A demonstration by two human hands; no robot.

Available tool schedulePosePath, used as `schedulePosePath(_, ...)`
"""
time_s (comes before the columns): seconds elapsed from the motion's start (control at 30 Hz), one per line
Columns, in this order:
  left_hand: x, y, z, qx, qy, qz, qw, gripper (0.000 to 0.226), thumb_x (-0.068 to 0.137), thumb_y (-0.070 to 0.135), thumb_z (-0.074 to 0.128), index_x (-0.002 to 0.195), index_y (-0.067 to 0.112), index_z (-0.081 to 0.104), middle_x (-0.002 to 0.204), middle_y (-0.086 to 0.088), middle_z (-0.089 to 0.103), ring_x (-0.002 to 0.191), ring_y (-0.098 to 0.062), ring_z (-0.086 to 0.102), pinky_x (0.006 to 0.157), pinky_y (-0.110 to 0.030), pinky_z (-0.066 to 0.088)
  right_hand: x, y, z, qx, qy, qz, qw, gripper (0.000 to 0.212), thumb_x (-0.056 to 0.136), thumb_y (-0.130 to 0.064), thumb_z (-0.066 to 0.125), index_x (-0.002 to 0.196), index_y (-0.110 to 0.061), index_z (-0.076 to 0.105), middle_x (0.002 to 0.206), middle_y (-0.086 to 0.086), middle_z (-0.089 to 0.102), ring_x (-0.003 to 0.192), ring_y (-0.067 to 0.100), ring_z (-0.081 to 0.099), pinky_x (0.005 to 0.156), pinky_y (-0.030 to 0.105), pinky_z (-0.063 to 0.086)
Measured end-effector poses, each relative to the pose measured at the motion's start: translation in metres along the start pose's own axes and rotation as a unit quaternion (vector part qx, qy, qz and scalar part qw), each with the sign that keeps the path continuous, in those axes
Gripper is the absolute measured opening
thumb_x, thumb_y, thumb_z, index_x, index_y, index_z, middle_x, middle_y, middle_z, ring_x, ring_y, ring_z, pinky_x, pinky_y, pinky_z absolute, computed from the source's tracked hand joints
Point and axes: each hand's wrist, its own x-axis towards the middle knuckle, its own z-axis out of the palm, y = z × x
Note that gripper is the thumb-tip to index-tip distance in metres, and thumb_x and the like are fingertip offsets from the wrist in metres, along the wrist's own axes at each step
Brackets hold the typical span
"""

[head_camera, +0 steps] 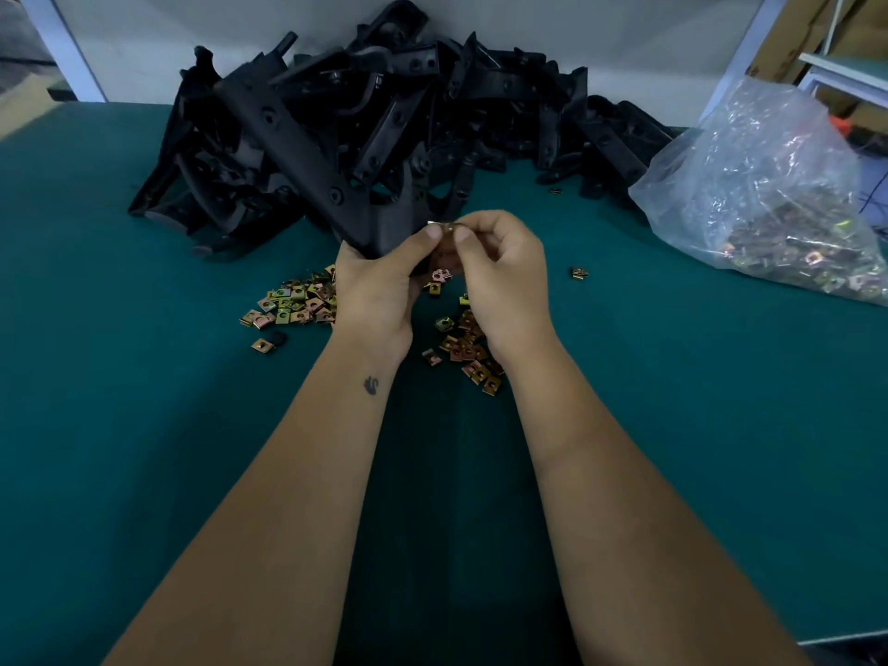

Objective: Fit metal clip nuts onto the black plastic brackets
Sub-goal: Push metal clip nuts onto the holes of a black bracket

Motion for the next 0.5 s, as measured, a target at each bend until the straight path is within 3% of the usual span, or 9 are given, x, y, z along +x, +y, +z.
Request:
schedulePosePath(0.07, 0.002, 0.002, -0.002, -0.019, 0.015, -0.010, 1.000, 0.040, 0.081, -0.008, 0.073, 0.115, 0.002, 0.056, 0.095, -0.012, 0.070, 0.085, -0.022, 0.072, 0.072, -0.030, 0.059, 0.000, -0.001, 0.000, 0.035, -0.004, 0.011, 0.999, 0.011, 0.096, -0.005, 0.053, 0.093, -0.012, 0.062, 0.081, 0.000, 0.072, 0.077, 0.010, 0.070, 0.076, 0.026, 0.057)
schedulePosePath(0.17, 0.003, 0.004, -0.004, -0.027, 0.013, -0.016, 0.999, 0.035, 0.082, -0.007, 0.072, 0.110, 0.005, 0.057, 0.092, -0.010, 0.070, 0.082, -0.019, 0.072, 0.071, -0.027, 0.058, -0.001, -0.002, 0.002, 0.043, -0.009, 0.006, 0.999, 0.012, 0.095, -0.005, 0.056, 0.091, -0.013, 0.064, 0.079, -0.002, 0.072, 0.076, 0.008, 0.070, 0.074, 0.023, 0.056)
schedulePosePath(0.37, 0.005, 0.005, -0.006, 0.024, 0.006, -0.024, 0.999, 0.037, 0.080, 0.005, 0.079, 0.110, 0.014, 0.059, 0.102, -0.004, 0.072, 0.095, -0.017, 0.070, 0.084, -0.033, 0.058, 0.000, -0.005, -0.003, 0.105, 0.013, 0.048, 0.993, 0.010, 0.091, -0.005, 0.065, 0.089, -0.013, 0.071, 0.079, -0.003, 0.070, 0.071, 0.004, 0.065, 0.068, 0.017, 0.051)
schedulePosePath(0.5, 0.002, 0.007, -0.005, 0.002, -0.008, -0.045, 0.999, 0.025, 0.083, 0.013, 0.077, 0.102, 0.016, 0.061, 0.080, 0.004, 0.072, 0.076, -0.010, 0.069, 0.072, -0.025, 0.057, 0.002, -0.007, -0.008, 0.199, 0.012, 0.094, 0.975, 0.011, 0.090, -0.002, 0.065, 0.086, -0.011, 0.071, 0.077, 0.002, 0.070, 0.069, 0.010, 0.064, 0.067, 0.022, 0.051)
